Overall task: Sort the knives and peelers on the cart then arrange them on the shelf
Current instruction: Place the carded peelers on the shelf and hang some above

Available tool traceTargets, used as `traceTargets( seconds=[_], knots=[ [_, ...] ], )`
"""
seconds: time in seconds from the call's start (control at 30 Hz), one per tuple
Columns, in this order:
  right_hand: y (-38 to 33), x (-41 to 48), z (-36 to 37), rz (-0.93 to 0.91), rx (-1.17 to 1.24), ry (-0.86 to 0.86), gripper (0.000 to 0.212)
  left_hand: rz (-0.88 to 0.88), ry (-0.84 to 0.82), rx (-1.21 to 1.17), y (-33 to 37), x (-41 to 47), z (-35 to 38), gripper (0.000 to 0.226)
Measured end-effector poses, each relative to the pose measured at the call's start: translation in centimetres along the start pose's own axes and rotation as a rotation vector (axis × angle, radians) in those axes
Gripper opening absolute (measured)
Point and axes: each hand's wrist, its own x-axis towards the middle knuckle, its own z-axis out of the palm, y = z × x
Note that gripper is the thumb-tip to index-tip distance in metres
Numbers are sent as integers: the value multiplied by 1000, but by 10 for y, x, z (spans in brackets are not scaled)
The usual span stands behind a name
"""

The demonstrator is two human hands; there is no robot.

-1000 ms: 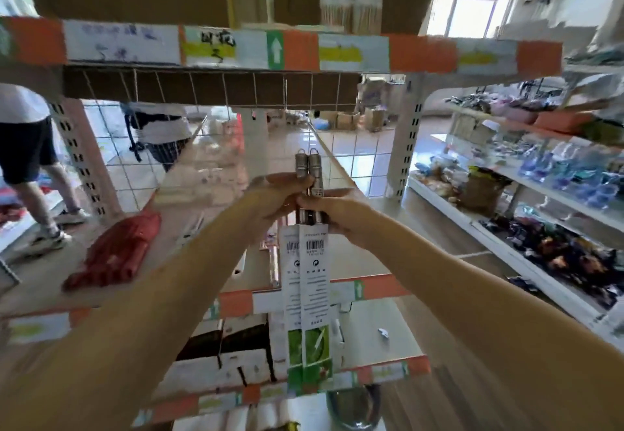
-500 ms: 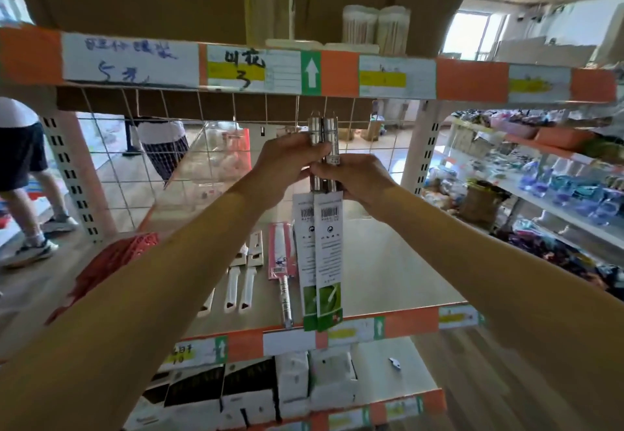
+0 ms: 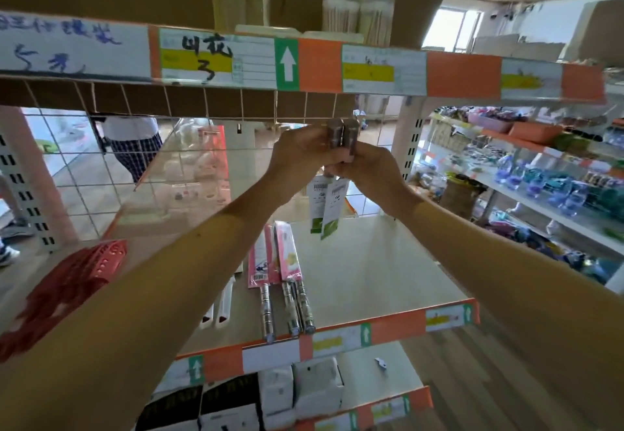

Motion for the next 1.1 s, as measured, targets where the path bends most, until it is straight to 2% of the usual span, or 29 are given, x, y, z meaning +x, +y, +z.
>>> traceTargets(
  seconds=[0.07,0.17,0.3,0.43,0.6,0.73,0.9,1.0,1.1],
  knots=[
    [15,-6,-6,-68,-79,11,23,45,30,166,-13,-7,11,36],
    [43,-23,-14,-163,-181,60,18,171,59,279,-36,-24,30,35],
    [79,-42,-17,-132,-164,119,14,383,82,402,-71,-36,53,34],
    [106,-62,-15,-283,-250,187,21,474,38,455,-103,-48,70,29],
    [136,-79,-13,-286,-269,115,25,544,-56,541,-132,-66,76,25],
    [157,-84,-17,-352,-392,-97,28,570,-220,634,-146,-76,73,26],
    [174,-86,-14,-484,-687,-322,28,629,-556,776,-161,-84,68,20],
    [179,-84,-11,-474,-767,-376,39,500,-689,725,-159,-82,69,28],
    [180,-79,-12,-480,-729,-423,35,348,-782,709,-156,-75,65,29]
  ],
)
